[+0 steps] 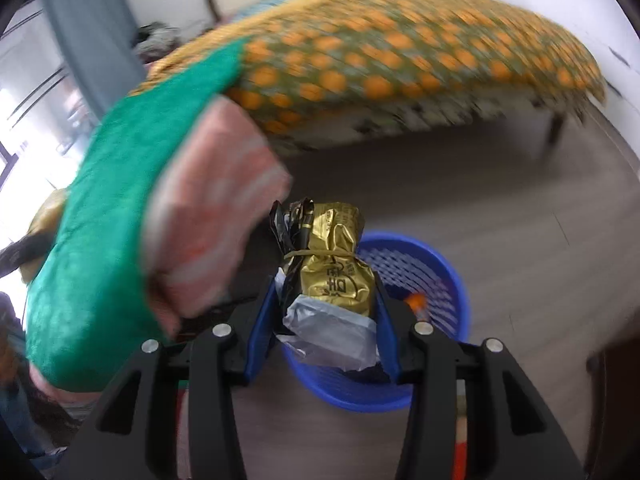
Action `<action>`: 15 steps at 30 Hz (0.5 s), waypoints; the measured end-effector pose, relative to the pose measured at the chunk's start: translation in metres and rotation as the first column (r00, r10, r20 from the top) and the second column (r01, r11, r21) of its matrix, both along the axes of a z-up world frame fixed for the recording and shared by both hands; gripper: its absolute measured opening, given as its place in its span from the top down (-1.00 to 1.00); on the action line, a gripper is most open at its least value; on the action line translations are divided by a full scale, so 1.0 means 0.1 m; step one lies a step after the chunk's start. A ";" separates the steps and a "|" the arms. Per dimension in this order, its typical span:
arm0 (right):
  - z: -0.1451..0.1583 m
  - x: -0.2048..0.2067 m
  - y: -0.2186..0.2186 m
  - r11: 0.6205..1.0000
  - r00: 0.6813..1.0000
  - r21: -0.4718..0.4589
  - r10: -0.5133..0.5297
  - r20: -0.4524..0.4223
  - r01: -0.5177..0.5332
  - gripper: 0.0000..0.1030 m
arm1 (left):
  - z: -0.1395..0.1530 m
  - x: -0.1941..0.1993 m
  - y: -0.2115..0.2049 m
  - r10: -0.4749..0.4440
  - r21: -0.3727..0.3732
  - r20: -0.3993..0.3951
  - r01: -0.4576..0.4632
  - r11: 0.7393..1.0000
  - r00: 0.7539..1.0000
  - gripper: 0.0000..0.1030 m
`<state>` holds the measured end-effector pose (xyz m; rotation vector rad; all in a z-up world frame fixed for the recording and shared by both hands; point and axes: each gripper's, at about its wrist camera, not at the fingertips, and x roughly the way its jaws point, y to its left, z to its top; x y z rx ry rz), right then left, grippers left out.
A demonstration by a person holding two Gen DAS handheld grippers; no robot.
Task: Collect trash
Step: 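Open both tools over the blue wastebasket to drop the packet and snack bar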
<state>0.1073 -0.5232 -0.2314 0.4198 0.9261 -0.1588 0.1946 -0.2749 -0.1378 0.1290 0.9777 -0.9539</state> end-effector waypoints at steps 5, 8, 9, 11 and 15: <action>-0.50 -0.03 -0.45 0.993 0.994 0.076 -0.086 -0.061 0.090 0.15 | -0.73 -0.26 -1.06 -0.096 0.113 -0.079 0.105 0.988 0.992 0.69; -0.73 -0.06 -0.67 0.980 0.988 0.148 -0.125 -0.086 0.137 0.14 | -1.20 -0.23 -1.51 -0.108 0.188 -0.096 0.125 0.974 0.989 0.69; -0.81 -0.05 -0.74 0.973 0.986 0.173 -0.140 -0.095 0.155 0.14 | -1.30 -0.20 -1.58 -0.106 0.204 -0.097 0.124 0.971 0.990 0.68; -0.95 -0.02 -0.82 0.964 0.984 0.209 -0.149 -0.100 0.167 0.14 | -1.56 -0.13 -1.75 -0.101 0.224 -0.106 0.122 0.967 0.989 0.67; -1.24 0.14 -0.94 0.937 0.983 0.300 -0.151 -0.106 0.176 0.07 | -1.93 0.00 -1.84 -0.078 0.254 -0.123 0.108 0.961 0.989 0.53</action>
